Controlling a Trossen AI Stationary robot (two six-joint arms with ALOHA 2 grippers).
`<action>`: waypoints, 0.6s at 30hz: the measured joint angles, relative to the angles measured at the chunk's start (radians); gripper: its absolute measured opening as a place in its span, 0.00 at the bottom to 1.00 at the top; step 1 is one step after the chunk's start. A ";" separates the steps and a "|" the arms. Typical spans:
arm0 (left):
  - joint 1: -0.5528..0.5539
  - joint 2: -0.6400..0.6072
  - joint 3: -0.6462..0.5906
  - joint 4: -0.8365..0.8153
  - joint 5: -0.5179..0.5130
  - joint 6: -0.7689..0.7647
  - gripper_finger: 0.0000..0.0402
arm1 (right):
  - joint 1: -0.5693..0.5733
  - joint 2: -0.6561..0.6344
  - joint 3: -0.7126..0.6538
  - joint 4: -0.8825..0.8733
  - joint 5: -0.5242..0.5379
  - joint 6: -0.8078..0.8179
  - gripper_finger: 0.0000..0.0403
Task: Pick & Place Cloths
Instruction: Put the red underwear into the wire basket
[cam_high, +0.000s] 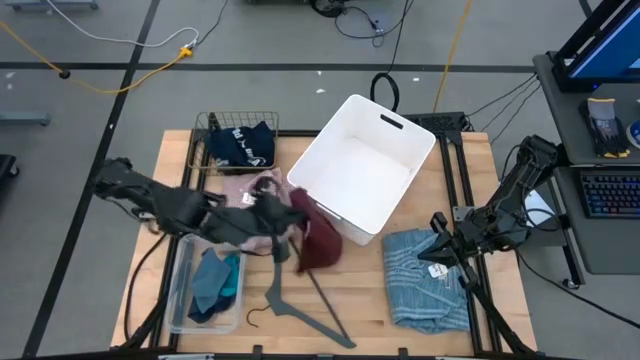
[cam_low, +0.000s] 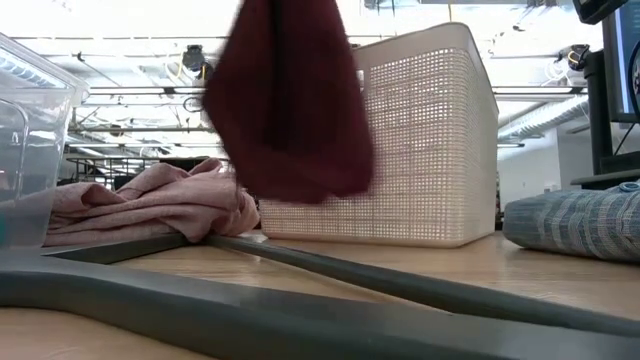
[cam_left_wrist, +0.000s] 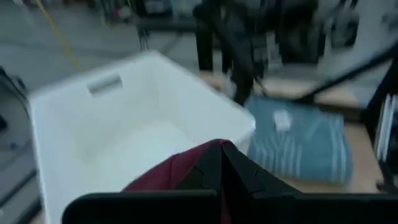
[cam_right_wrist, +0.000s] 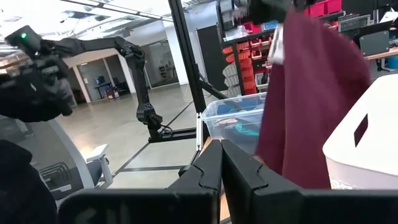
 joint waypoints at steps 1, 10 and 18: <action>-0.007 -0.015 0.000 0.031 -0.015 0.027 0.00 | 0.000 0.000 0.000 0.000 0.001 0.000 0.00; -0.076 -0.114 0.000 0.344 -0.064 0.385 0.00 | 0.000 0.000 0.000 0.000 0.005 -0.004 0.00; -0.120 -0.153 0.000 0.566 0.220 0.558 0.00 | 0.000 0.000 0.000 0.000 0.006 -0.023 0.00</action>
